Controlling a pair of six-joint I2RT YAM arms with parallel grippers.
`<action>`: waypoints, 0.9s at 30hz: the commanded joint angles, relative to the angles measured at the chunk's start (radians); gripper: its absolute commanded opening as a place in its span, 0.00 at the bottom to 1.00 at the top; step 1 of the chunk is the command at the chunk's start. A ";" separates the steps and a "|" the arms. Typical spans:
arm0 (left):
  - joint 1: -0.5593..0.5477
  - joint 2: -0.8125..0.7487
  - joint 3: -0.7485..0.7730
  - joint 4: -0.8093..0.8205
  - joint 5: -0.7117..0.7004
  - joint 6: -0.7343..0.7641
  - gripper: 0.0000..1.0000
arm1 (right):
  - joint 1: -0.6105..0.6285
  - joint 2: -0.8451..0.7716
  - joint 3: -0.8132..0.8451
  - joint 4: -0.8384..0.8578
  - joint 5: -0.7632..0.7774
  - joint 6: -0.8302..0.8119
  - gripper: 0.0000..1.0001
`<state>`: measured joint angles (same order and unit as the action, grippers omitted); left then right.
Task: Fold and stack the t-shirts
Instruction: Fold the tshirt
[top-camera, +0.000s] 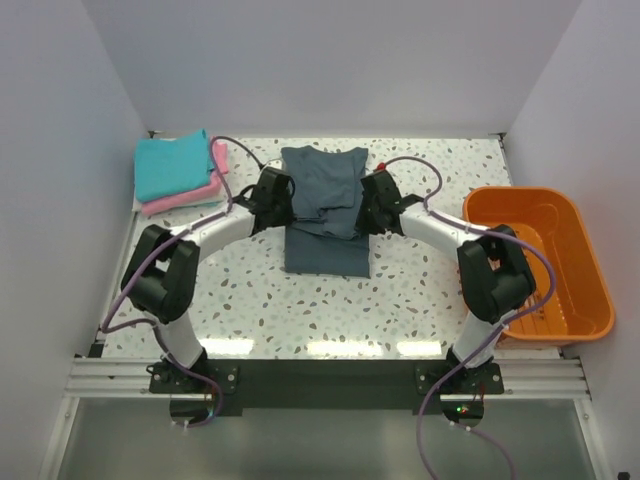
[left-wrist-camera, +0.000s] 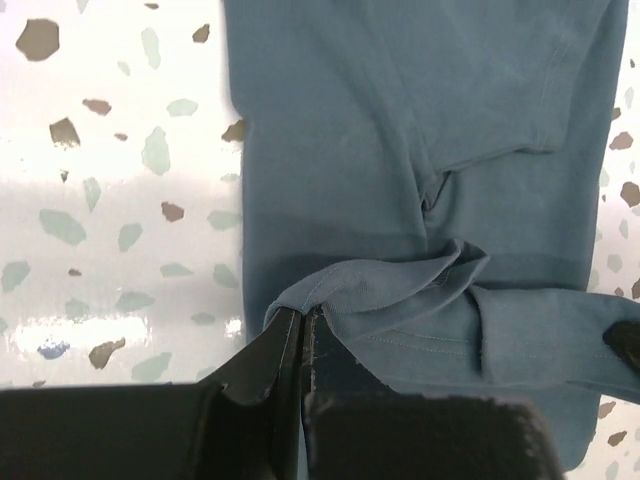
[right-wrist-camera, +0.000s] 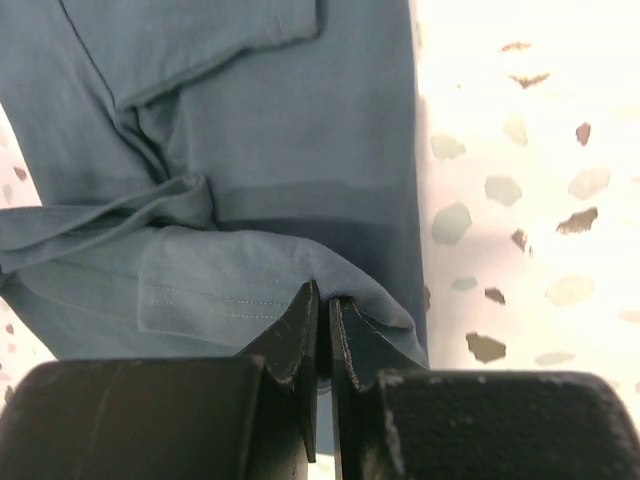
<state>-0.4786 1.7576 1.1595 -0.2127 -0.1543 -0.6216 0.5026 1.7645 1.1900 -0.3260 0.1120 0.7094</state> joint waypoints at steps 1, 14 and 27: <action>0.018 0.046 0.087 0.069 0.035 0.051 0.00 | -0.021 0.026 0.065 0.039 -0.015 -0.011 0.00; 0.061 0.114 0.177 0.012 0.007 0.034 1.00 | -0.076 0.130 0.192 -0.001 -0.040 -0.007 0.51; 0.061 -0.243 -0.218 0.042 0.079 -0.021 1.00 | 0.023 -0.066 -0.016 0.022 -0.121 -0.131 0.99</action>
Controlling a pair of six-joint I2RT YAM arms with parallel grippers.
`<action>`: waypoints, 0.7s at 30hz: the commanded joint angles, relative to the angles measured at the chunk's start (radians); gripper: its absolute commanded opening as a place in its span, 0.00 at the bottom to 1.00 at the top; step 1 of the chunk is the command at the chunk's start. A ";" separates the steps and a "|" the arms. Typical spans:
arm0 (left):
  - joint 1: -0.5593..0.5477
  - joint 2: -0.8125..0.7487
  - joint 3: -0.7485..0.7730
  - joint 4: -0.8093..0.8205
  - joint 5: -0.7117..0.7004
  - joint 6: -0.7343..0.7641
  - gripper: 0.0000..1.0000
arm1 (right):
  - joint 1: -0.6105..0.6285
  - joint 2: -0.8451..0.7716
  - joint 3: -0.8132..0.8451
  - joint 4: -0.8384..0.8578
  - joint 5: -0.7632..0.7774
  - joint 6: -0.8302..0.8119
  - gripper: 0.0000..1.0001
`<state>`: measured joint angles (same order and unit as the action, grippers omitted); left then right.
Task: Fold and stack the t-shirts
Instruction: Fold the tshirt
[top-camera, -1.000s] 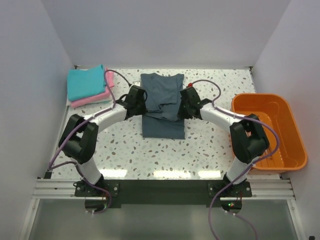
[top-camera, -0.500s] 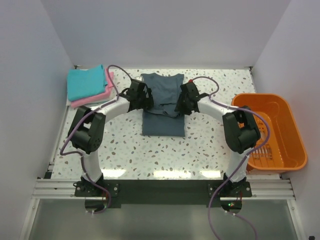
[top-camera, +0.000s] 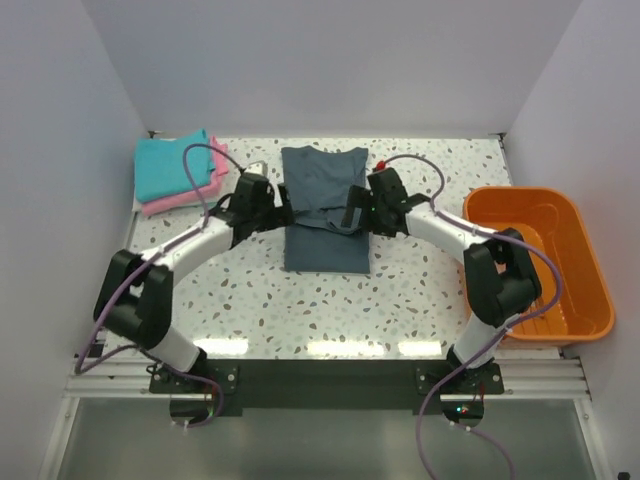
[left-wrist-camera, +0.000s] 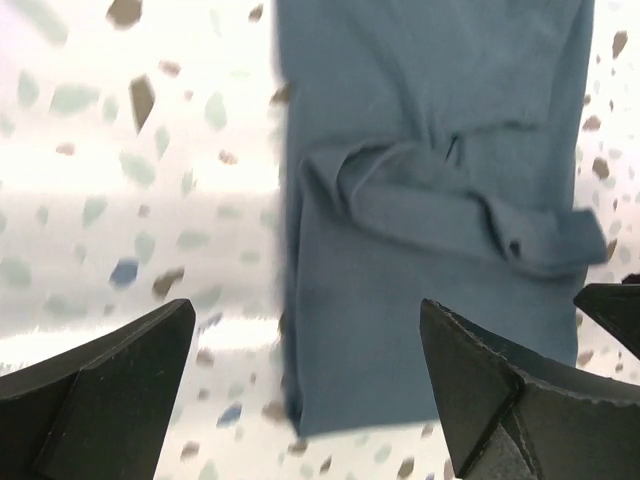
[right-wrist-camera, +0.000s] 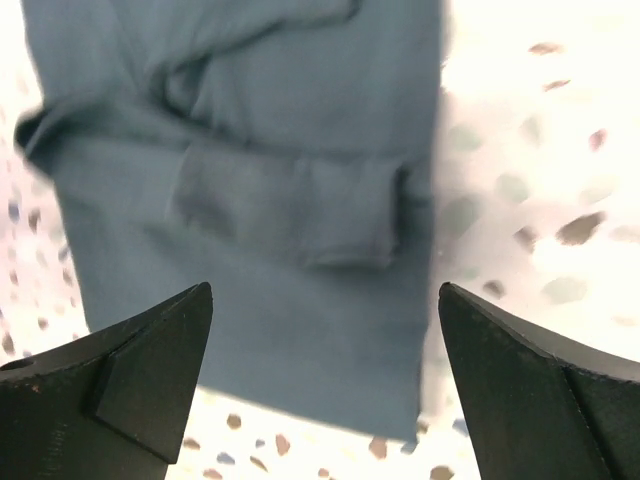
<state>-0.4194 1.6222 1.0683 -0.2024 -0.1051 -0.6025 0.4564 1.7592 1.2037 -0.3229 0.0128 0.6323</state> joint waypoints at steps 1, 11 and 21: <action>0.002 -0.167 -0.161 0.029 0.028 -0.045 1.00 | 0.114 -0.057 -0.027 0.013 0.001 -0.065 0.99; 0.002 -0.485 -0.366 -0.121 -0.037 -0.088 1.00 | 0.171 0.147 0.105 0.056 -0.036 -0.071 0.99; 0.002 -0.542 -0.393 -0.163 -0.064 -0.085 1.00 | 0.159 0.287 0.371 -0.036 0.142 -0.160 0.99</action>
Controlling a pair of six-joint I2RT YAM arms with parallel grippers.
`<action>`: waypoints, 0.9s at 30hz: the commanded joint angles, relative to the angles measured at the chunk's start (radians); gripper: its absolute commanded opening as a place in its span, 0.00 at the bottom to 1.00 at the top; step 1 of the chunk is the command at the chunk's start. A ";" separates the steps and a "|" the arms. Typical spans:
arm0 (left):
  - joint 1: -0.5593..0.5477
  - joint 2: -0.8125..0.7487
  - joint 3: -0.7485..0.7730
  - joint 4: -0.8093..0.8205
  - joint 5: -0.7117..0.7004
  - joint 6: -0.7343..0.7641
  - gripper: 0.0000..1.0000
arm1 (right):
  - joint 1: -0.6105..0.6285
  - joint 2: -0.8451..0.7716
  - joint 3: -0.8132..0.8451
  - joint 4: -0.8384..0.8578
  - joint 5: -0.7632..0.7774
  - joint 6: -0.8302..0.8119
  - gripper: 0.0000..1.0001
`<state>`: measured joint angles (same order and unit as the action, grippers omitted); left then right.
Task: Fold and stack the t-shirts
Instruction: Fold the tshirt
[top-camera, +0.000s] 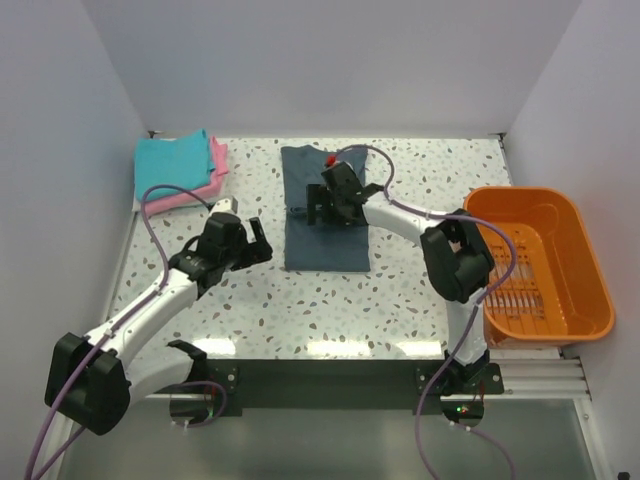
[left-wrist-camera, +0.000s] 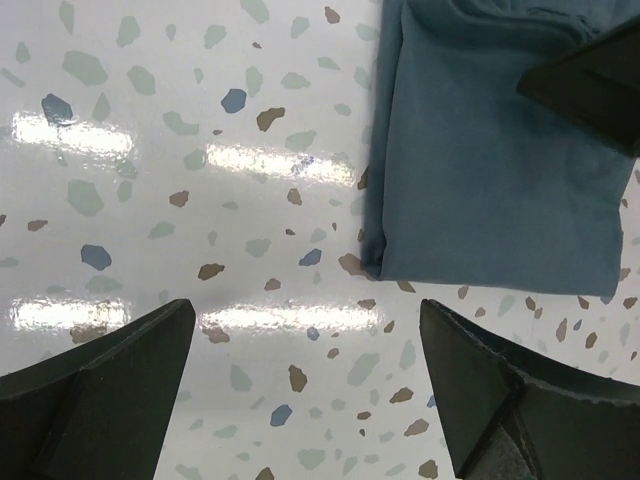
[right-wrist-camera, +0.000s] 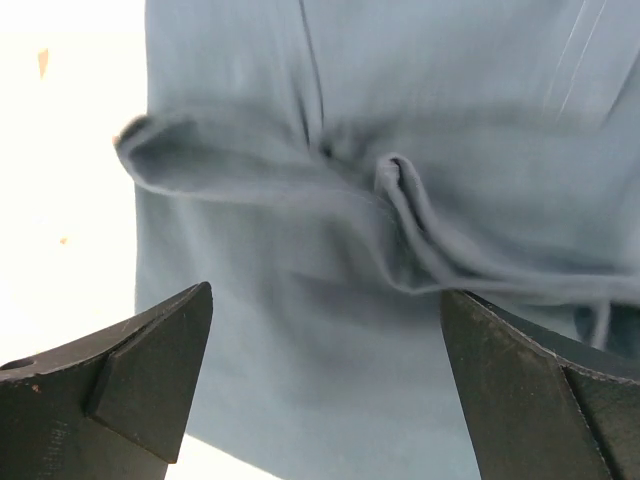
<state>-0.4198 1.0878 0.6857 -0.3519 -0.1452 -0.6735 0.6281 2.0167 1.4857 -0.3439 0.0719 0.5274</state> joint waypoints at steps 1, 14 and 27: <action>0.003 -0.003 -0.011 -0.015 -0.022 -0.012 1.00 | -0.019 0.051 0.109 -0.012 0.083 -0.072 0.99; 0.001 0.055 -0.052 0.135 0.185 -0.004 1.00 | -0.097 -0.040 0.166 -0.020 0.159 -0.193 0.99; -0.030 0.362 -0.026 0.402 0.279 -0.018 0.76 | -0.097 -0.679 -0.695 0.093 0.005 0.147 0.91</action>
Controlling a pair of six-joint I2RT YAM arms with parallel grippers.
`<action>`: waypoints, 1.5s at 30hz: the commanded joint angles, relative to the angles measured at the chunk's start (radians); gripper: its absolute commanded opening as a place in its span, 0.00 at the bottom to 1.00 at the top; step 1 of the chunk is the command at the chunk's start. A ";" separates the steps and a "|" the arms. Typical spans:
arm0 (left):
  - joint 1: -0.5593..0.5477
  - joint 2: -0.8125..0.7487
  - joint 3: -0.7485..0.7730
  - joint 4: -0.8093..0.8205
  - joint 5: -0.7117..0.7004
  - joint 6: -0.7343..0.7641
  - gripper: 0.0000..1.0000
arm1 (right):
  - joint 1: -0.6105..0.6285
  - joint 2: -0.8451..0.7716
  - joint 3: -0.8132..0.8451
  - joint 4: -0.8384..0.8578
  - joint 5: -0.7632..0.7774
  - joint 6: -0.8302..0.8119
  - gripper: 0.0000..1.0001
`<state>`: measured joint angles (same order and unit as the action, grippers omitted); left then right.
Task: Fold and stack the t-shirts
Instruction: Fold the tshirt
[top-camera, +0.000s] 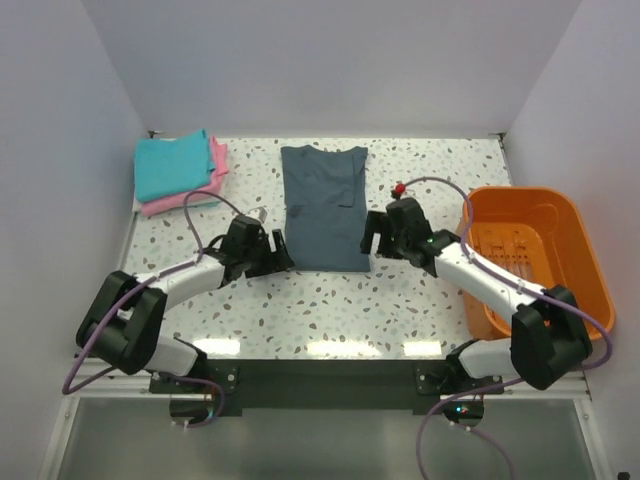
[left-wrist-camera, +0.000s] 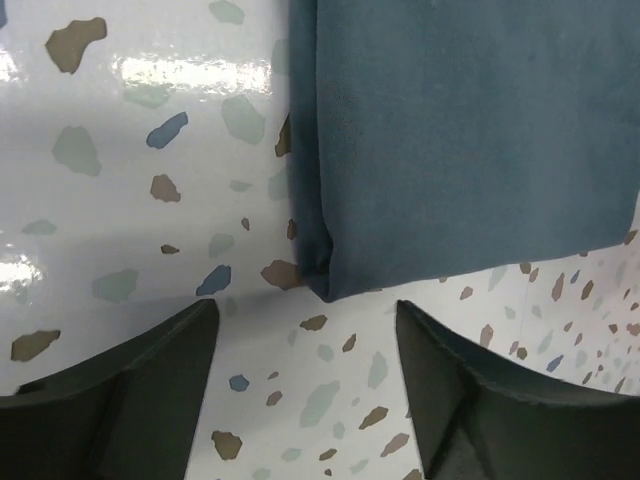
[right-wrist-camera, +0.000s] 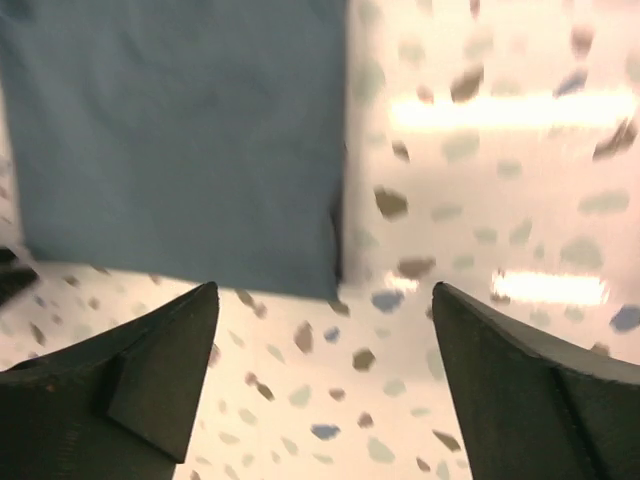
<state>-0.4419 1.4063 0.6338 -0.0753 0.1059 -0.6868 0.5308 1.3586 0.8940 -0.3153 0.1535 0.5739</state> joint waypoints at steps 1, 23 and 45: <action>-0.009 0.057 0.027 0.135 0.035 -0.006 0.71 | 0.000 -0.030 -0.131 0.085 -0.095 0.124 0.88; -0.069 0.181 0.014 0.183 0.000 -0.011 0.00 | -0.002 0.247 -0.179 0.340 -0.203 0.141 0.14; -0.339 -0.578 -0.120 -0.234 0.049 -0.137 0.00 | 0.061 -0.539 -0.290 -0.326 -0.356 0.057 0.00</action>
<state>-0.7773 0.8860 0.4690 -0.2306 0.1539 -0.8028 0.5900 0.8371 0.5491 -0.5179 -0.1589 0.6464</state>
